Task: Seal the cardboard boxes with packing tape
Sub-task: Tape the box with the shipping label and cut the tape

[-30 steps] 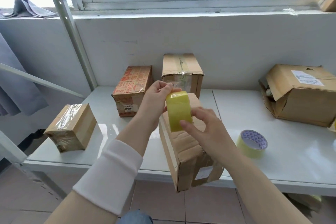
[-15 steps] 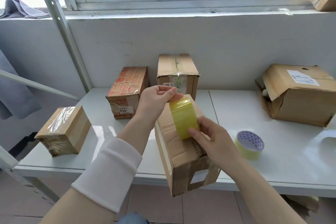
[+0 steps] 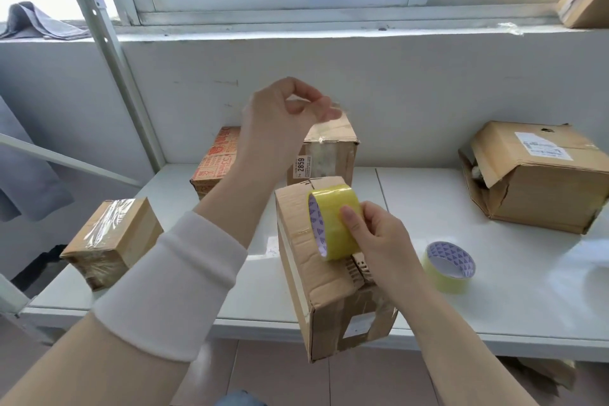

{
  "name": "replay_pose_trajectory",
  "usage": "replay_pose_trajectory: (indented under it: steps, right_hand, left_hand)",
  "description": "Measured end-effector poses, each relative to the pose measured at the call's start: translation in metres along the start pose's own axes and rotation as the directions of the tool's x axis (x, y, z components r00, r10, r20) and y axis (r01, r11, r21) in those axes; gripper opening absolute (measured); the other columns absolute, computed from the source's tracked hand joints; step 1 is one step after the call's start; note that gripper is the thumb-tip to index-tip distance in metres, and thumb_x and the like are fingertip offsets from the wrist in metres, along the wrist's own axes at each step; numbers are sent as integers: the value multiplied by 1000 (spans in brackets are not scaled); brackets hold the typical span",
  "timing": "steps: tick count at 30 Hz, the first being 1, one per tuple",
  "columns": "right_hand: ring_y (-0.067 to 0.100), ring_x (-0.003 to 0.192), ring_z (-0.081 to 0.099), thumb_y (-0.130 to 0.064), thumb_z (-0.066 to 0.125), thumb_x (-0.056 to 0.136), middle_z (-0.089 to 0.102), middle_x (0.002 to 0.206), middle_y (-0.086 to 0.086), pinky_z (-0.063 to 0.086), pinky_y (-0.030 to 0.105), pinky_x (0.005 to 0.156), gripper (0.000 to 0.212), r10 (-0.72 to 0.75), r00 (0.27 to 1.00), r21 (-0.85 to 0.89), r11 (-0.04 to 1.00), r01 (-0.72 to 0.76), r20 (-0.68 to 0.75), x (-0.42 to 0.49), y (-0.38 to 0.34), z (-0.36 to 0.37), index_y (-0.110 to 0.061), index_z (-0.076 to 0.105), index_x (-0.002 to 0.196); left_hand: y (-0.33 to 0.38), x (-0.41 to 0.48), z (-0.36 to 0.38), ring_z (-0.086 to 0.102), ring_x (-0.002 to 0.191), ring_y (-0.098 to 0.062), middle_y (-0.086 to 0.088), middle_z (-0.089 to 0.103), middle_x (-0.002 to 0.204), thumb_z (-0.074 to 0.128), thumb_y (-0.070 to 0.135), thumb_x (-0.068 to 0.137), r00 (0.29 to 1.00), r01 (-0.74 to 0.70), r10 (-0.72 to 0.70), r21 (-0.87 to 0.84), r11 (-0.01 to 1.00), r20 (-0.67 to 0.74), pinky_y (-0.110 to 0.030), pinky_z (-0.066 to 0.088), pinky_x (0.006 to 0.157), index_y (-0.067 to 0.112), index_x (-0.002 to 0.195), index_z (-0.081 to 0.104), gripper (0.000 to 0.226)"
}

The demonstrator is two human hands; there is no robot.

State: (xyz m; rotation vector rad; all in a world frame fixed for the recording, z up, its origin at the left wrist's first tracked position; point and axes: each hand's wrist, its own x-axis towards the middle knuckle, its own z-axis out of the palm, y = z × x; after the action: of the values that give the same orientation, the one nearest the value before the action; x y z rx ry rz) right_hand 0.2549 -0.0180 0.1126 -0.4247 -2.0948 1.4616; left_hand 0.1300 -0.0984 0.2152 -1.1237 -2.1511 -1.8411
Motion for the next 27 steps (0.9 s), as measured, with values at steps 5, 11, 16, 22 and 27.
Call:
replay_pose_trajectory:
  steps: [5,11,16,22,27]
  right_hand:
    - [6,91,60,-45,68,76,65,92,-13,50,25,79,20,65,976,-226,974,-17,207,-7,13,-2,-36,58,91]
    - [1,71,68,-39,64,72,73,69,-10,47,9,63,20,28,996,69,997,-34,90,-14,-10,-14,-23,66,83]
    - [0,46,56,-48,55,73,62,46,-7,39,8,46,36,50,998,92,995,-47,-27,-12,-30,-17,-13,62,68]
    - [10,64,63,-53,53,64,71,71,6,47,11,57,46,144,989,106,983,-148,36,-16,-24,-25,-13,65,84]
    - [3,64,65,-48,52,67,72,71,-5,51,17,60,42,201,971,148,964,-220,133,-12,-30,-31,-18,61,95]
  left_hand:
    - [-7,5,-6,64,80,-3,17,69,75,73,33,80,996,45,-38,80,996,-81,-9,43,69,31,67,61,18]
    - [-10,24,-18,59,75,-1,14,66,78,74,25,80,993,47,-40,60,997,-107,-16,45,76,29,67,61,19]
    - [-3,39,-22,58,72,-8,5,65,75,75,21,80,984,94,-106,-84,992,-145,-28,51,79,25,69,64,16]
    - [-16,53,-15,53,64,-7,2,59,69,70,15,85,988,151,-154,-88,985,-31,-16,47,64,18,70,60,18]
    - [-78,59,1,53,65,-13,0,61,71,71,16,83,952,307,-307,-23,952,5,-29,48,70,16,71,61,15]
